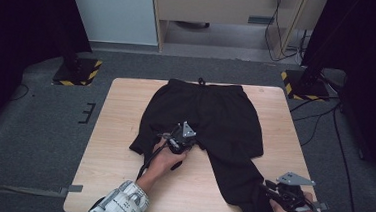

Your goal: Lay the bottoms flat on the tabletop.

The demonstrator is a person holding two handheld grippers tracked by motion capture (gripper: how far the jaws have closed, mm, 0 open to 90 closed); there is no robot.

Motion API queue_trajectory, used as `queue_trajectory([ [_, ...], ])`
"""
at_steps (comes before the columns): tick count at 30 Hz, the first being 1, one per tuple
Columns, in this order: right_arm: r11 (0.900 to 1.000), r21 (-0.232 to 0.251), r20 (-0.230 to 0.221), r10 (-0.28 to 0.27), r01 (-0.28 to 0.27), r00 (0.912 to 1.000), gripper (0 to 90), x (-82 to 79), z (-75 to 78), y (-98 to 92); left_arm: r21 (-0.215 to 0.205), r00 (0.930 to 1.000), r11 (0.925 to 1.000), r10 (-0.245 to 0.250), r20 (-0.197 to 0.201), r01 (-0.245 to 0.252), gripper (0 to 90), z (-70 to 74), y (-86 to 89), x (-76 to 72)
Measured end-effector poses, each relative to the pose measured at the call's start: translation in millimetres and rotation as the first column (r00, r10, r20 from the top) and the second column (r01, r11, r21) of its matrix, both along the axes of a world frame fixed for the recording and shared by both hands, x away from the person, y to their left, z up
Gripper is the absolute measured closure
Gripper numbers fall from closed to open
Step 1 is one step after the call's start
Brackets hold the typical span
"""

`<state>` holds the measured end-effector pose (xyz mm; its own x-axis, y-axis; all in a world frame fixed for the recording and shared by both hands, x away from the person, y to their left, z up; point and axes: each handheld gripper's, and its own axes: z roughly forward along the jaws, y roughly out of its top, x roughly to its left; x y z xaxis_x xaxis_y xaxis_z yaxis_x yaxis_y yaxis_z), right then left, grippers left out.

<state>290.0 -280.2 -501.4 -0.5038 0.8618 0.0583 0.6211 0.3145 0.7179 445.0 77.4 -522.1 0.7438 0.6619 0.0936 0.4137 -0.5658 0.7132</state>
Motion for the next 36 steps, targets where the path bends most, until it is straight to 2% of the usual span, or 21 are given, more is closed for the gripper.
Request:
queue_trajectory([
  [2,0.999,0.027,0.036,-0.042,0.041,0.9985,70.8,6.6,4.4,-4.2,0.007,0.9999,0.9999,-0.015,-0.001,0.015,80.2,-0.6,-1.6,-3.0],
  [5,0.994,0.005,0.065,-0.108,0.108,0.9920,71.3,19.9,4.6,-9.8,0.014,0.9995,0.9994,-0.031,0.001,0.031,80.2,-1.3,-2.7,-7.6],
  [7,0.991,0.027,0.038,-0.131,0.130,0.9907,71.3,31.7,-2.0,-11.5,0.020,0.9994,0.9992,-0.035,0.004,0.035,80.0,-2.1,-3.0,-10.1],
  [10,0.994,0.015,-0.004,-0.108,0.108,0.9942,70.8,46.0,-14.8,-5.4,0.019,0.9993,0.9991,-0.037,0.010,0.037,79.4,-4.4,-2.2,-13.5],
  [12,0.995,0.006,-0.012,-0.095,0.095,0.9954,70.6,52.2,-18.3,0.0,0.018,0.9991,0.9991,-0.038,0.018,0.038,79.1,-5.3,-1.9,-16.2],
  [17,0.997,0.049,-0.025,-0.050,0.051,0.9984,65.5,65.3,-19.1,18.0,0.018,0.9985,0.9991,-0.040,0.037,0.039,77.7,-7.0,-1.3,-20.8],
  [21,0.996,0.087,-0.002,-0.034,0.035,0.9994,59.5,70.2,-16.5,30.6,0.017,0.9983,0.9991,-0.040,0.041,0.039,77.4,-7.3,-1.1,-22.8],
  [22,0.994,0.112,0.025,-0.013,0.010,0.9996,56.5,72.7,-15.5,42.1,0.018,0.9983,0.9991,-0.039,0.043,0.038,77.3,-7.4,-1.5,-23.4],
  [23,0.994,0.111,0.028,0.003,-0.007,0.9996,54.4,74.0,-16.2,47.7,0.019,0.9983,0.9991,-0.038,0.044,0.037,77.3,-7.4,-1.7,-23.6],
  [25,0.994,0.106,0.024,0.012,-0.015,0.9996,52.3,76.6,-18.2,57.5,0.020,0.9982,0.9991,-0.038,0.047,0.037,77.2,-7.5,-2.1,-23.9],
  [29,0.999,0.044,-0.001,0.024,-0.024,0.9997,48.3,81.3,-27.3,73.5,0.019,0.9980,0.9990,-0.041,0.048,0.041,76.4,-7.7,-3.4,-25.5],
  [32,0.999,0.013,0.018,0.032,-0.032,0.9993,46.5,81.4,-30.1,79.8,0.023,0.9977,0.9988,-0.043,0.052,0.042,76.0,-7.6,-4.6,-26.1],
  [33,1.000,0.007,0.020,0.029,-0.029,0.9994,48.3,81.4,-30.0,81.2,0.029,0.9977,0.9987,-0.044,0.052,0.043,76.0,-7.3,-4.8,-26.3],
  [36,0.998,0.003,0.026,0.057,-0.057,0.9980,67.8,79.3,-29.1,80.6,0.038,0.9978,0.9987,-0.037,0.055,0.035,77.3,-7.0,-5.4,-26.7],
])
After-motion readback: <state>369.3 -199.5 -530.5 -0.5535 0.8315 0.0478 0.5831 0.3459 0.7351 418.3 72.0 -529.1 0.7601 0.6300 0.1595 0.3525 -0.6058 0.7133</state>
